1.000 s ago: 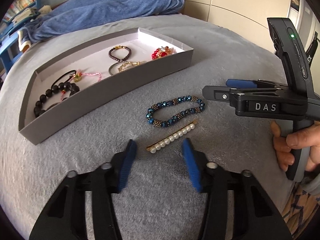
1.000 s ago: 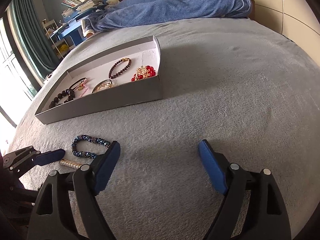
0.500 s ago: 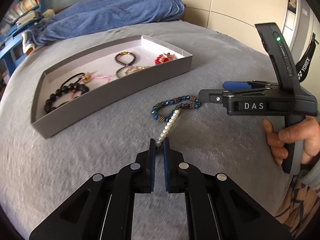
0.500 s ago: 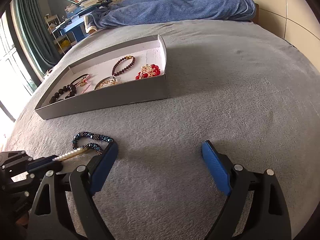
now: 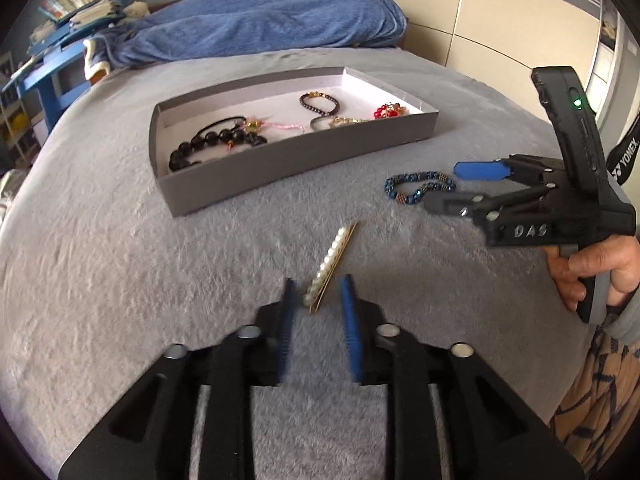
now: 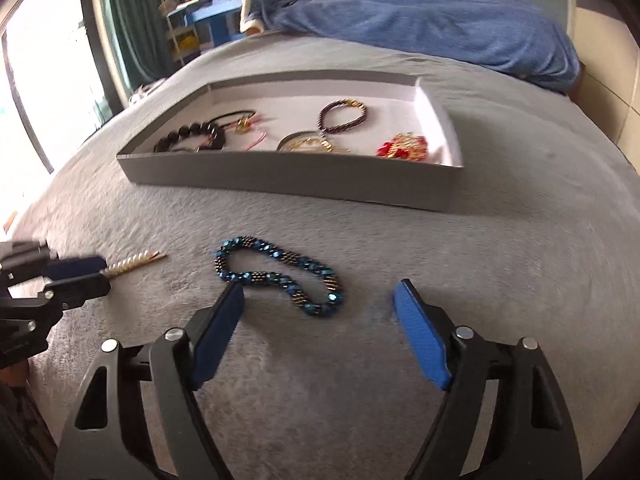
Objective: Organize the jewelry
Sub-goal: 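Grasp the pearl hairpin with the left tool while the right tool grasps the blue beaded bracelet, then carry both items over the tray and lower them in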
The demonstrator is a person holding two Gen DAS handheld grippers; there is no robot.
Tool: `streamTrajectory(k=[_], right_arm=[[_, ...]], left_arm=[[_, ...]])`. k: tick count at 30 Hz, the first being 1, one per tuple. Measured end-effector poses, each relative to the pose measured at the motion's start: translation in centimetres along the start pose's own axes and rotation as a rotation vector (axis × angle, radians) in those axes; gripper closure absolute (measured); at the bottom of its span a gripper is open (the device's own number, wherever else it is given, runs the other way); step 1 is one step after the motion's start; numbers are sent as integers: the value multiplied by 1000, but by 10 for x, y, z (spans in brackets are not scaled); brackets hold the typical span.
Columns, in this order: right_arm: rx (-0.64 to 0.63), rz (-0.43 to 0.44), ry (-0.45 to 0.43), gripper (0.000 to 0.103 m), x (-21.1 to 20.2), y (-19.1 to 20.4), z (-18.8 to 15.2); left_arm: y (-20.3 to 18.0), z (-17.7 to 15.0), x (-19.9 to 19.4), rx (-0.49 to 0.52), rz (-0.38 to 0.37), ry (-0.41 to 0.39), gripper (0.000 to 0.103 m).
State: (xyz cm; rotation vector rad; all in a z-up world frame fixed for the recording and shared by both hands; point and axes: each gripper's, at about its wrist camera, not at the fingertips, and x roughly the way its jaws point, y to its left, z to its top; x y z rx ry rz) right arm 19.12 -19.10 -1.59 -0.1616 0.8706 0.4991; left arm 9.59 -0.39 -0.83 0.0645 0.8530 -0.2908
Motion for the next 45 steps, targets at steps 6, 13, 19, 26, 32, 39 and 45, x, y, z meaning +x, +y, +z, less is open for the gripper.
streamTrajectory(k=[6, 13, 19, 26, 32, 39, 45], right_arm=[[20, 31, -9, 72, -1, -6, -1], [-29, 71, -28, 88, -7, 6, -3], [-30, 134, -106, 88, -27, 12, -9], [55, 182, -181, 89, -48, 1, 0], [91, 205, -230, 89, -63, -2, 15], [106, 199, -251, 89, -70, -4, 29], [100, 190, -270, 89, -74, -5, 50]], left_arm=[[-7, 12, 22, 48, 16, 36, 62], [-8, 10, 23, 40, 17, 29, 86], [0, 8, 14, -25, -19, 10, 95], [6, 16, -3, -45, -18, -29, 95], [12, 33, -15, -46, -13, -63, 95], [21, 50, -15, -72, -13, -80, 95], [27, 73, -8, -88, -18, -84, 94]])
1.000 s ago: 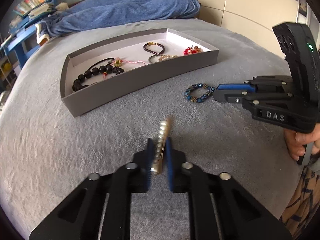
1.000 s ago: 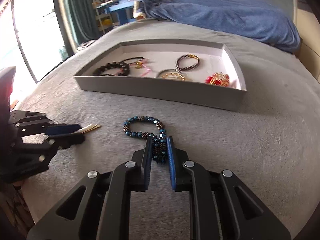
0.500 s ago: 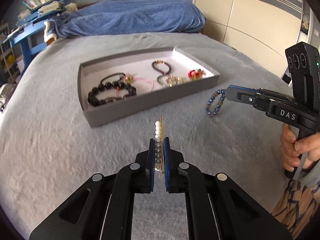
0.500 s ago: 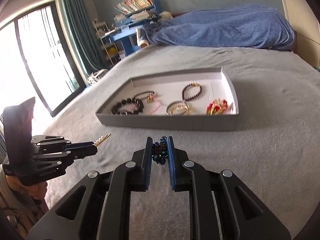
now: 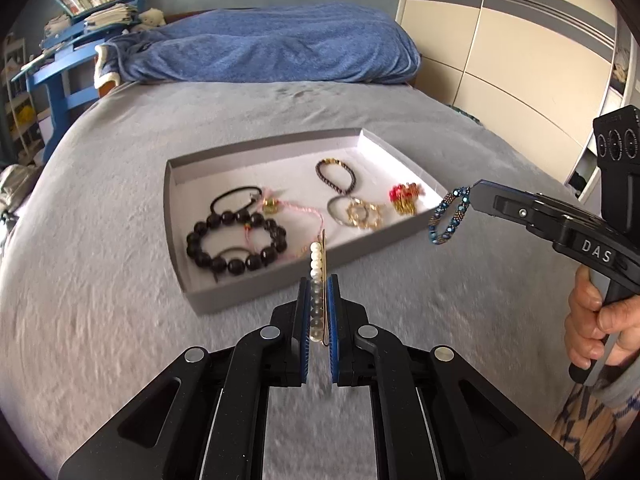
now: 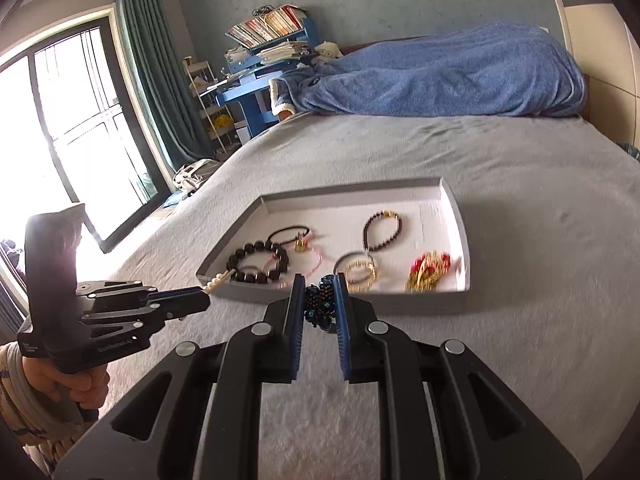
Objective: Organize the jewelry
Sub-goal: 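Carry both items over the tray and lower them in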
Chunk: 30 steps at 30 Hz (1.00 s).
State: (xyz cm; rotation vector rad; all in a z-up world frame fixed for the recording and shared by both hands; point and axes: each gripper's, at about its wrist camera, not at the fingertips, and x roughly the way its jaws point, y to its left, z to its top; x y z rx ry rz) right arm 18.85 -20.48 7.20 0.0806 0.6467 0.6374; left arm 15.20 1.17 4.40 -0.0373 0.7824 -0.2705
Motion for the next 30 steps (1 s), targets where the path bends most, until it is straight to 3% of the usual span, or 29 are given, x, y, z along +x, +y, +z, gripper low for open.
streamTrajectory(k=[7, 18, 30], right_arm=[[-18, -12, 1, 89, 20, -3, 32], [-3, -81, 89, 89, 89, -42, 69], [28, -143, 180, 89, 144, -82, 71]], left_arm=[[8, 30, 20, -31, -12, 8, 94], [12, 72, 74, -22, -10, 62, 94], [11, 93, 133, -51, 24, 157, 94]])
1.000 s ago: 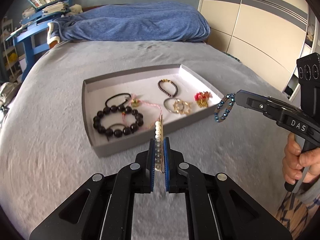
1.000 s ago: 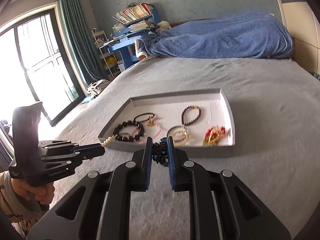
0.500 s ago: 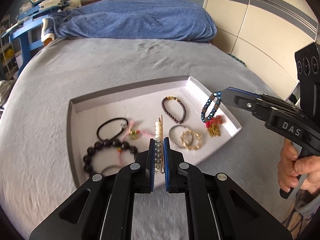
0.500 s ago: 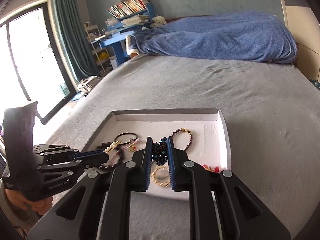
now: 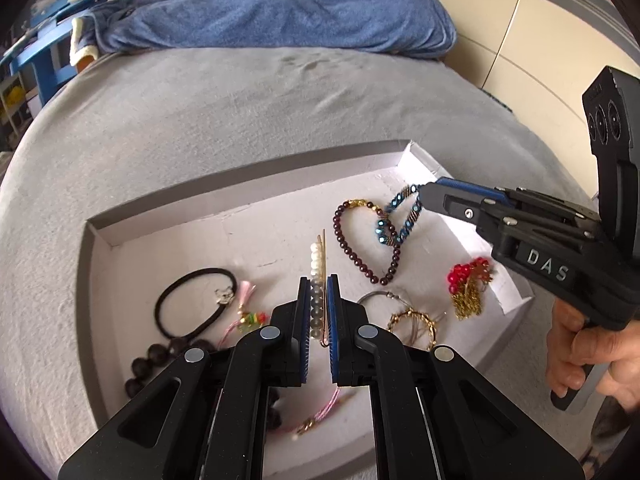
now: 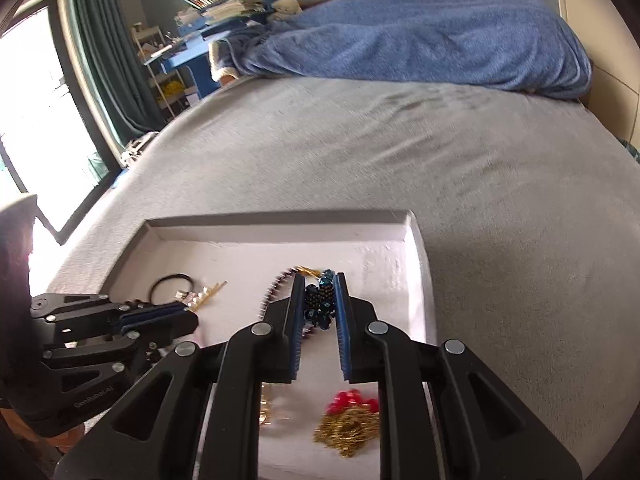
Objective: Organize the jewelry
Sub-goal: 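Carry both items over the tray and lower them in, then open both tools and withdraw from the tray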
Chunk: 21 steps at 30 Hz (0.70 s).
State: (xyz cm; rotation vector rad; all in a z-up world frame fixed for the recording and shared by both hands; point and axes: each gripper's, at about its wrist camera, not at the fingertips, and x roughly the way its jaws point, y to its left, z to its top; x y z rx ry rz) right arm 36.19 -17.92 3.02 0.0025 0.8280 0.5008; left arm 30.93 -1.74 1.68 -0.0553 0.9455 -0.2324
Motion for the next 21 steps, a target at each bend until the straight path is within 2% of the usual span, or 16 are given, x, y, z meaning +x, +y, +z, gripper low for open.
streamTrajectory(k=[7, 9, 11, 13, 15, 16, 18, 20, 21], right_arm=[[-9, -47, 28, 89, 6, -12, -13], [-15, -56, 23, 88, 3, -13, -14], [-9, -59, 2, 86, -3, -14, -15], [5, -46, -22, 84, -11, -15, -15], [1, -52, -52, 79, -22, -13, -18], [-1, -50, -64, 77, -27, -11, -20], [-12, -55, -78, 70, -35, -8, -25], [-19, -59, -90, 54, -41, -4, -31], [-19, -56, -100, 53, -45, -3, -34]], left_arm=[[-7, 3, 17, -7, 43, 45, 94], [-7, 2, 17, -19, 41, 44, 83], [-6, 0, 14, -21, 40, 31, 78], [-6, -4, 7, -20, 29, 5, 72], [-6, -7, -2, -14, 33, -23, 59], [-6, -11, -10, -7, 37, -53, 57], [-5, -14, -21, -5, 32, -83, 41], [-4, -20, -35, -11, 26, -127, 31], [-4, -23, -41, -11, 26, -141, 31]])
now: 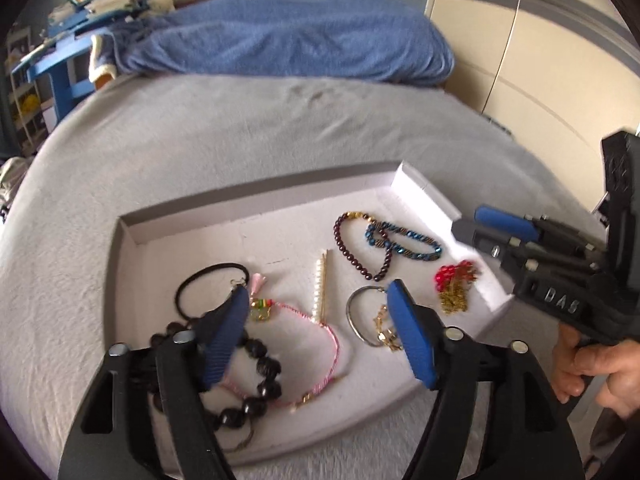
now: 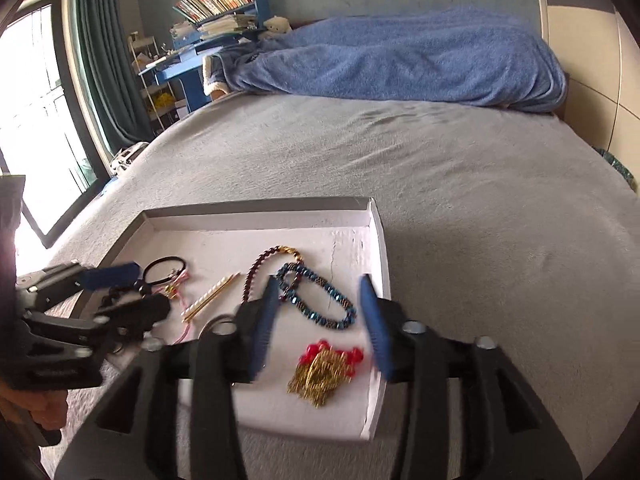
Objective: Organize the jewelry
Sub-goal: 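Open both tools and withdraw from the tray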
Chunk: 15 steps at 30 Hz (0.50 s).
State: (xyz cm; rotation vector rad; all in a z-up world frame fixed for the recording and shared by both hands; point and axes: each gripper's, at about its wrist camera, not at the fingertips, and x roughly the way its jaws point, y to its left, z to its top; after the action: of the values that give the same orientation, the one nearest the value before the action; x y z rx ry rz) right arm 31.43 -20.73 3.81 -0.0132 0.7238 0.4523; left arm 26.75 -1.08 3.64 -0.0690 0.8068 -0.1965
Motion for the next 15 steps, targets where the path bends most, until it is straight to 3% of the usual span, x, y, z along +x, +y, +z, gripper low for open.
streamTrajectory(k=[2, 6, 9, 11, 15], right_arm=[[2, 5, -19, 45, -9, 2, -6], [11, 13, -59, 28, -27, 7, -16], [-2, 8, -98, 18, -42, 15, -28], [-8, -4, -113, 9, -48, 20, -37], [2, -18, -136, 6, -60, 29, -57]], left_arm=[[1, -4, -12, 1, 8, -19, 29], [4, -16, -44, -6, 42, -133, 11], [7, -30, -63, -21, 68, -215, 9], [8, -40, -69, -20, 93, -229, 8], [12, -63, -75, -36, 107, -223, 5]])
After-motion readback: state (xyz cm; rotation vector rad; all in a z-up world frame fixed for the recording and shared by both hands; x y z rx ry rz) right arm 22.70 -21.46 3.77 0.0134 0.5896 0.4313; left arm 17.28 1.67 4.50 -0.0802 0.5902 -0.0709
